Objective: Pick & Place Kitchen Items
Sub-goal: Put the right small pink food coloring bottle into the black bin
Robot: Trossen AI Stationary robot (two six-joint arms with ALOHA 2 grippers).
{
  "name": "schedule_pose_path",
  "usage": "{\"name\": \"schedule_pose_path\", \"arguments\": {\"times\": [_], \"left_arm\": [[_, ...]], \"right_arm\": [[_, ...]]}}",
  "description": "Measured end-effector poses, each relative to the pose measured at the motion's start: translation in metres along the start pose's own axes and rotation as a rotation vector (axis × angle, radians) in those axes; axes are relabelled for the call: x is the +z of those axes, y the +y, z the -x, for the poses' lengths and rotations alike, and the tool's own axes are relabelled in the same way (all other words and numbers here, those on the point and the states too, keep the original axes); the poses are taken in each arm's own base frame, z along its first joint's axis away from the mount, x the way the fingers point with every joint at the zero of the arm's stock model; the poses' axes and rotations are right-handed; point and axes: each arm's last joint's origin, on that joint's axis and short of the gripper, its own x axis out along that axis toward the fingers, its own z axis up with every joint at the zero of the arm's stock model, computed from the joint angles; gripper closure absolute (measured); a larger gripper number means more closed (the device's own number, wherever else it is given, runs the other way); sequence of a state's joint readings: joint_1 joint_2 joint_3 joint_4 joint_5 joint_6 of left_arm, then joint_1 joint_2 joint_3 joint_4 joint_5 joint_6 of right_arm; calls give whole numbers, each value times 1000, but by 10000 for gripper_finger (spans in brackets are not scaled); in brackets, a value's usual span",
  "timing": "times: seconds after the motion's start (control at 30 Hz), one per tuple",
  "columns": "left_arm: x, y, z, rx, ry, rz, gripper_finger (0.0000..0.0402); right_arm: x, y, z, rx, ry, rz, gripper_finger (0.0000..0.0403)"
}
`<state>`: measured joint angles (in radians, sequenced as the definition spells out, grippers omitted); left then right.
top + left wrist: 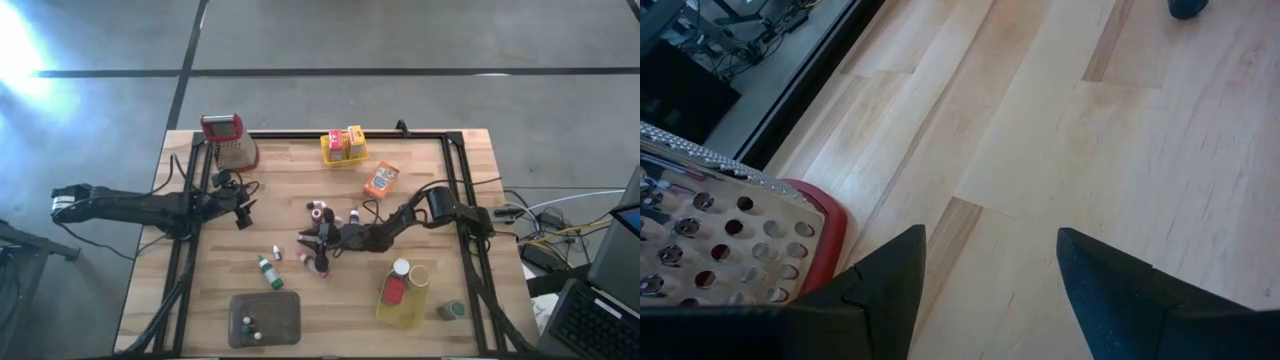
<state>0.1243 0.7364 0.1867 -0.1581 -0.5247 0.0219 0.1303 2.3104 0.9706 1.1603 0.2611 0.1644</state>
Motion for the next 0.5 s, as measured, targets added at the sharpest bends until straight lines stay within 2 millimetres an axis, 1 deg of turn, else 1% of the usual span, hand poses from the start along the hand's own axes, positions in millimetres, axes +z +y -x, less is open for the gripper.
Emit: {"name": "schedule_pose_path", "arguments": {"times": [0.17,0.3,0.37,0.5], "left_arm": [[0,0,0,0,0,0,170],[0,0,0,0,0,0,170],[0,0,0,0,0,0,170],[0,0,0,0,0,0,170]], "right_arm": [[3,1,0,1,-5,6,283],[15,2,3,-3,-22,62,270],[29,3,6,-1,-54,64,261],[68,6,18,14,-145,12,246]]}}
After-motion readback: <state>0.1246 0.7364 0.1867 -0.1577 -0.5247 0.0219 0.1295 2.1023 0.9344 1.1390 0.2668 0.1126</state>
